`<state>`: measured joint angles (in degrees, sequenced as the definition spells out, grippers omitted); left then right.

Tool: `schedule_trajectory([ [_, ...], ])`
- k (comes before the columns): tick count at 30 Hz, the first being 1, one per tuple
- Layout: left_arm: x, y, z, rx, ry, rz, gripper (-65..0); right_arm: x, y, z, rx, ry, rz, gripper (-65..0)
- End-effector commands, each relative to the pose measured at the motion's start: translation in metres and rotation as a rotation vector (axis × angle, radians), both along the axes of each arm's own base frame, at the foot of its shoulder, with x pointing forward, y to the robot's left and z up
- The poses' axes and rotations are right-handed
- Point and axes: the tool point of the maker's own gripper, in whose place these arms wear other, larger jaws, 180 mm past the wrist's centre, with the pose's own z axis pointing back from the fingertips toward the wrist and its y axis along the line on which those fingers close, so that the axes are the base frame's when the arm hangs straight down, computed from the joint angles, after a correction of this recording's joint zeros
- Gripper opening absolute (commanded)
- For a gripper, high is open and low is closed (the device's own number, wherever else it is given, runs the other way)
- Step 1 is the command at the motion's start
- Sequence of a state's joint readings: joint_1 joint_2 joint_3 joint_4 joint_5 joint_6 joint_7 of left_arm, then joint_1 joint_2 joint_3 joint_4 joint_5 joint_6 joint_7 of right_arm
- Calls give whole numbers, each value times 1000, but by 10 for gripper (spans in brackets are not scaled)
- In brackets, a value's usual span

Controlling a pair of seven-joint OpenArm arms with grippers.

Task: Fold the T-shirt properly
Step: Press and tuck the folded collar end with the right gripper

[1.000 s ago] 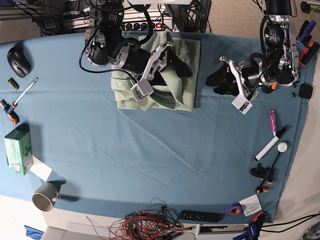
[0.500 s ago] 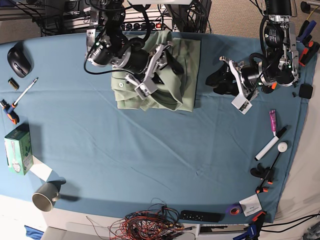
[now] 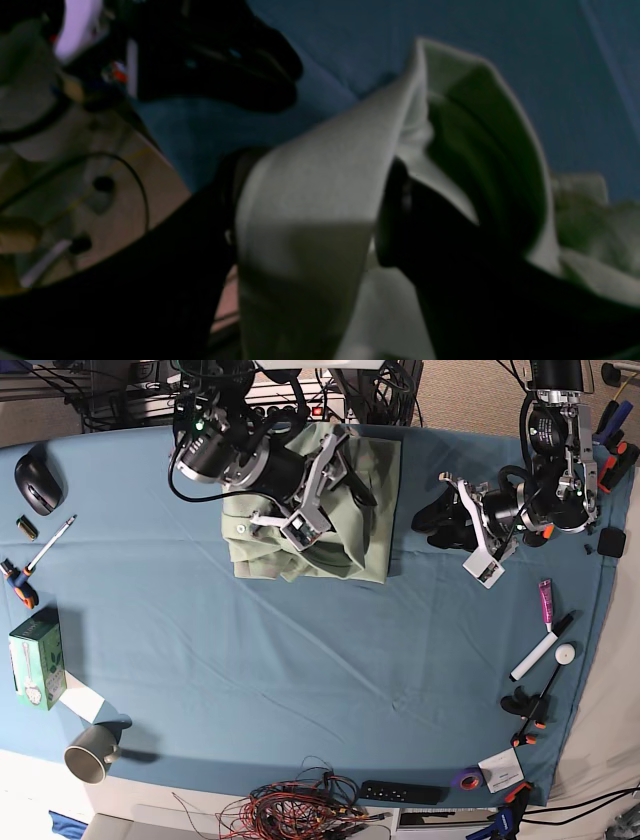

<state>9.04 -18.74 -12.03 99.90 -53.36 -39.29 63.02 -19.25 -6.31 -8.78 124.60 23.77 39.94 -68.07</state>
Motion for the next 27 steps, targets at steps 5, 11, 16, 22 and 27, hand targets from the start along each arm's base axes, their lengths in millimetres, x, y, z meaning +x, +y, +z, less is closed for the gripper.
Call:
schedule_trajectory([
  [5,7,1,11,-19,-33,13,-407,2,-22,-10,-121,-41,-20,-352],
  [11,7,1,11,-15,-32,13,-407,-6,-15,-6,-53,-44,-16,-263],
  [16,7,1,10,-12,-32,14,-407,-8,-7,2,14,-43,-6,-263],
  [22,7,1,10,-11,-32,13,-407,-5,-2,10,72,-42,-13,-263],
  [27,7,2,9,-3,-31,15,-406,3,-25,-9,-83,-35,-94,-263],
])
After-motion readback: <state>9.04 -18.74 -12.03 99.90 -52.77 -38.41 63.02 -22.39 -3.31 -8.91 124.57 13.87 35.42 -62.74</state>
